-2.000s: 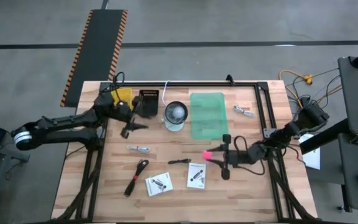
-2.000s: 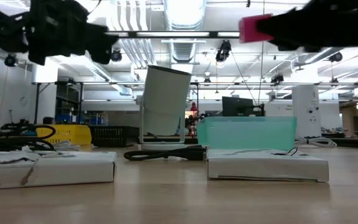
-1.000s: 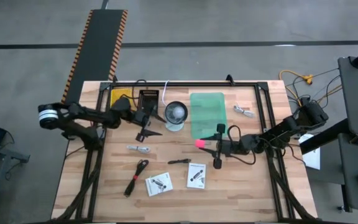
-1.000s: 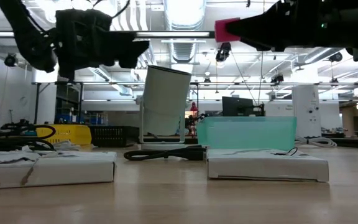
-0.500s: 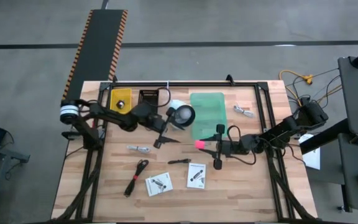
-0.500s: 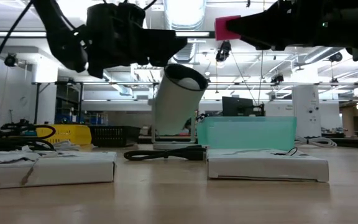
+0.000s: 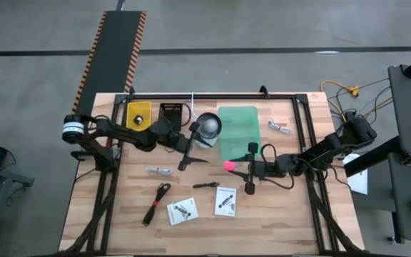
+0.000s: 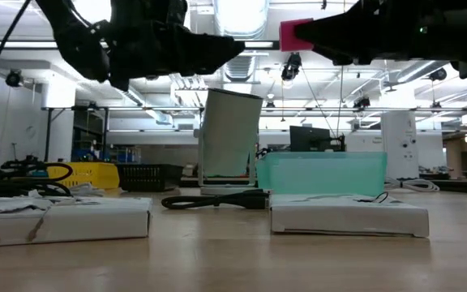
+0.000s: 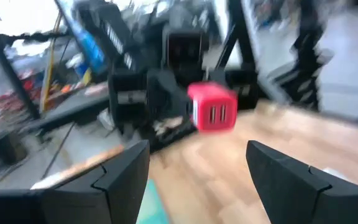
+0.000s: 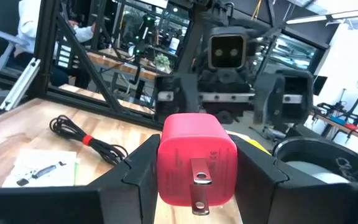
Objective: Pick and place items into bin
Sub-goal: Put the pink charger adapter into the yellow bin
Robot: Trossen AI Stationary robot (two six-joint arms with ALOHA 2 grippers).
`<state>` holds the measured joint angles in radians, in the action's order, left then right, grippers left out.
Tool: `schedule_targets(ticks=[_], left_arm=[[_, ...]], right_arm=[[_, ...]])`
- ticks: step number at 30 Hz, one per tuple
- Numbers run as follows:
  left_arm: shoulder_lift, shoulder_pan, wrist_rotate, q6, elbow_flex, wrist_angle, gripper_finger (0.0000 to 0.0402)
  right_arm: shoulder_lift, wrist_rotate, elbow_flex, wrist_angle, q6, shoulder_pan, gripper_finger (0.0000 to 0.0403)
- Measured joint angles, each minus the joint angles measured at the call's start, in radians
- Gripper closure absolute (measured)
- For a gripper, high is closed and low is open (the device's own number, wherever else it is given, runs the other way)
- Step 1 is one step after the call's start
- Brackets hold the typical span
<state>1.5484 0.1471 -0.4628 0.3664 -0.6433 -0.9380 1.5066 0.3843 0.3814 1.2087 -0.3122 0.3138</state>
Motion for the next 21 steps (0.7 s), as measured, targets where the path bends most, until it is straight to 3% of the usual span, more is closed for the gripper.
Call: schedule_targets(ticks=[3,10,21], left_arm=[[-0.014,-0.064,0.147,0.053,0.001,0.065,0.0157],[-0.007,-0.174,0.336,0.050,-0.017,0.059,0.0176],[-0.006,-0.190,0.354,-0.069,-0.027,0.057,0.0181]], right_arm=[[0.000,0.000,0.000,0.000,0.001,0.000,0.0261],[0.000,0.000,0.001,0.000,-0.001,0.000,0.0261],[-0.001,0.000,0.004,0.000,-0.006,-0.001,0.0261]])
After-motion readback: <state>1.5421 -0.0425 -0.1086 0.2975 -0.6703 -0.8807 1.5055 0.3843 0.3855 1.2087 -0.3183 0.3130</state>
